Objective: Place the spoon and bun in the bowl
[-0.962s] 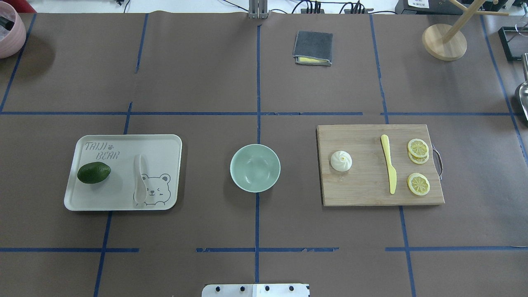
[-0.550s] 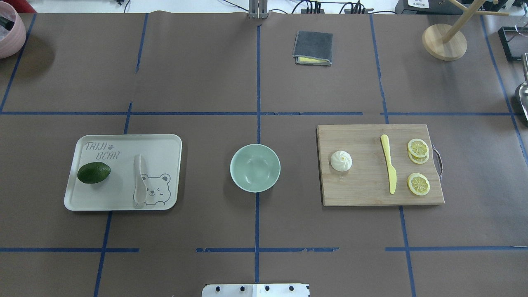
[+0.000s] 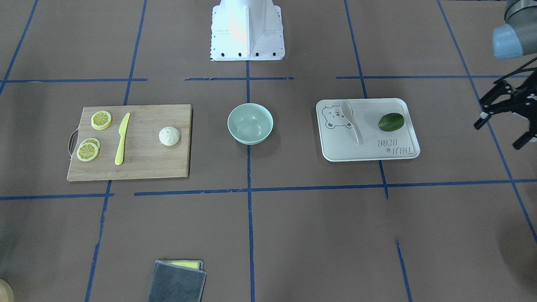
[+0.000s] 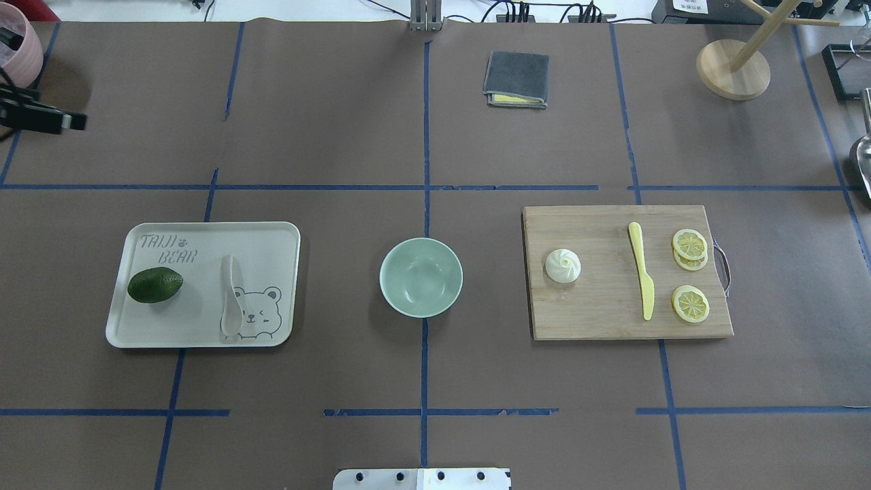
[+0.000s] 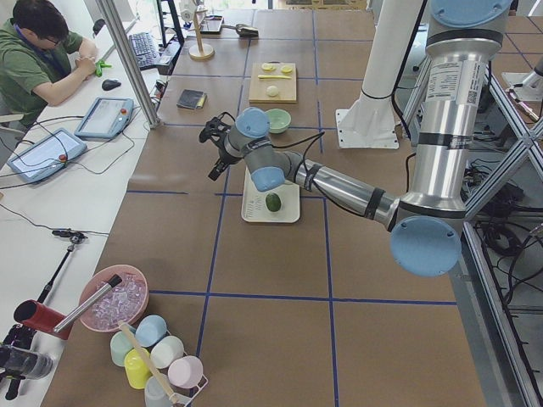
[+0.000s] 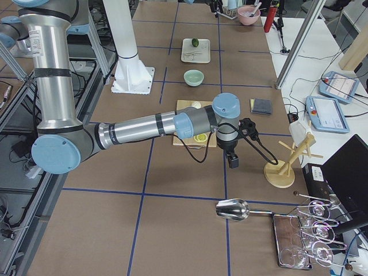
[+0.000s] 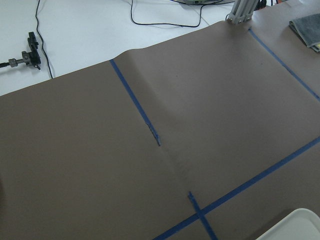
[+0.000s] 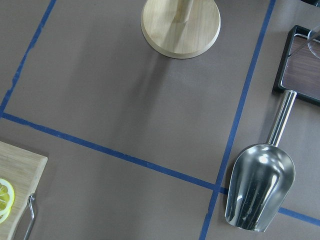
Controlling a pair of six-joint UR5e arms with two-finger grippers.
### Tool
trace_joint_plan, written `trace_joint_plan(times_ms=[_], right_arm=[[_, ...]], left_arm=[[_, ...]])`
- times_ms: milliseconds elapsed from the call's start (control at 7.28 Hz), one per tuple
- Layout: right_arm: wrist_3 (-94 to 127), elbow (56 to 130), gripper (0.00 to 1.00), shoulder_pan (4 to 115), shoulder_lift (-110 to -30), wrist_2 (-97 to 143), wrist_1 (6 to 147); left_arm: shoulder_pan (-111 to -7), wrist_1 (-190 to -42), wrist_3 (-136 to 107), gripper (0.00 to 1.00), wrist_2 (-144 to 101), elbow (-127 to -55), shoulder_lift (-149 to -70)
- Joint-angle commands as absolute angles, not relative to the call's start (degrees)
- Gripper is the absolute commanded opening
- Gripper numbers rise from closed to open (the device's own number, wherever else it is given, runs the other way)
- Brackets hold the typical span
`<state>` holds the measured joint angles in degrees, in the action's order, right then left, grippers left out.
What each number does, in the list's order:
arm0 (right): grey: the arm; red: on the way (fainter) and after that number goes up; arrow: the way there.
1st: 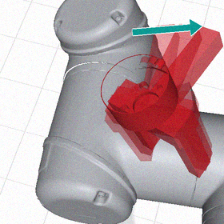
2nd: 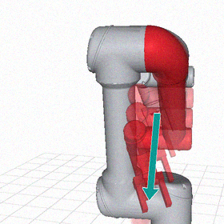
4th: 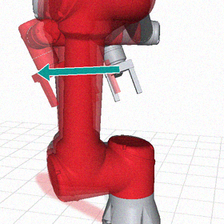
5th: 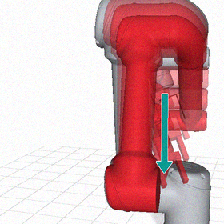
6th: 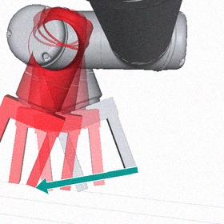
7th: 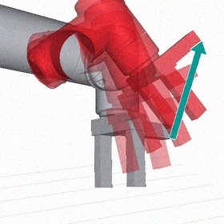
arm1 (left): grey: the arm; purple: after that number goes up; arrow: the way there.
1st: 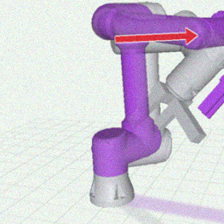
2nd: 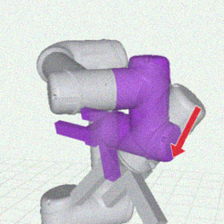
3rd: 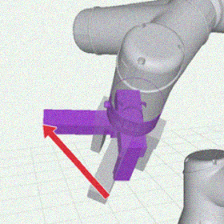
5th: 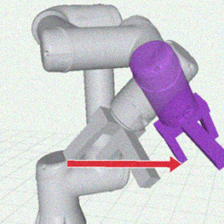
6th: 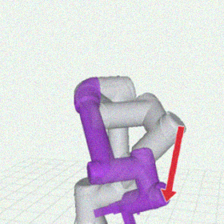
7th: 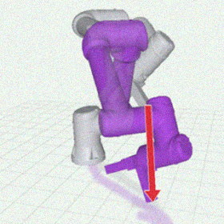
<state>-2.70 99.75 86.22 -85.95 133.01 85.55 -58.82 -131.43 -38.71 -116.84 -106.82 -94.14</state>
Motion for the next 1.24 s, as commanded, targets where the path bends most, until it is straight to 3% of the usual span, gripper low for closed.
trace_joint_plan(times_ms=[0,275,412,1099], right_arm=[[-2.6,99.7,1.0,86.2,-86.0,134.9,85.5],[-2.6,99.3,1.0,86.2,-86.1,135.3,85.5],[-2.6,99.3,1.0,86.2,-86.1,135.3,85.4],[-2.6,99.4,1.0,86.2,-86.1,135.3,85.3]], left_arm=[[-47.8,-120.4,-51.0,1.0,-106.0,-111.0,-93.8],[-39.4,-112.7,-64.9,0.95,-98.4,-112.7,-95.5],[-36.2,-112.7,-74.0,0.81,-98.0,-112.1,-96.1],[-30.5,-112.7,-77.3,0.77,-94.6,-106.3,-99.7]])
